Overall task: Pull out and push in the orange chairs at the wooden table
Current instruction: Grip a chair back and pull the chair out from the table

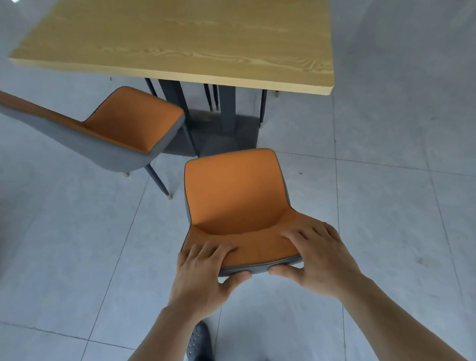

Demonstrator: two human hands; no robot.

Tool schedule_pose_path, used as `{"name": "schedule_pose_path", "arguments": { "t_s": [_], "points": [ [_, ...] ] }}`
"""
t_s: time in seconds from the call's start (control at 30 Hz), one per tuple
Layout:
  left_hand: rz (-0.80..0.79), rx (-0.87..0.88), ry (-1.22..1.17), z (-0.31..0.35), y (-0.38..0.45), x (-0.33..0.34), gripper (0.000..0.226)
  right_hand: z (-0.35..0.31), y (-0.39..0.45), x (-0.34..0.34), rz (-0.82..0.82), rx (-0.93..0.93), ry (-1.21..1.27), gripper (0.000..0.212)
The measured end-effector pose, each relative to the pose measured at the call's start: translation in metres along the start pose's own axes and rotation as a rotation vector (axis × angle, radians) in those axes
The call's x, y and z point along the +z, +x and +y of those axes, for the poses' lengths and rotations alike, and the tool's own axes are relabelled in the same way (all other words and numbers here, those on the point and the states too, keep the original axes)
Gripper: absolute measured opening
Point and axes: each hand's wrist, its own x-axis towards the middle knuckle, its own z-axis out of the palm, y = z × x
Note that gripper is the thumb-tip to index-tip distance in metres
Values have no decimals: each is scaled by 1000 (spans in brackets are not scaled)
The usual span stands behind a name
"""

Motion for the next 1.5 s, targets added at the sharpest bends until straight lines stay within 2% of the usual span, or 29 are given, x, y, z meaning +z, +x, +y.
{"name": "schedule_pose_path", "arguments": {
  "t_s": [0.37, 1.03, 1.27, 1.5],
  "points": [
    [-13, 75, 8, -30, 70, -31, 74, -6, 58, -17, 95, 57, 27, 95],
    [-51, 219, 18, -93, 234, -100, 76, -18, 198, -61, 120, 201, 27, 102],
    [-61, 268, 8, -89, 241, -95, 81, -10, 200, -69, 77, 212, 17, 96],
    [-52, 286, 4, -95, 239, -96, 79, -23, 195, -69, 64, 250, -38, 102]
  ]
}}
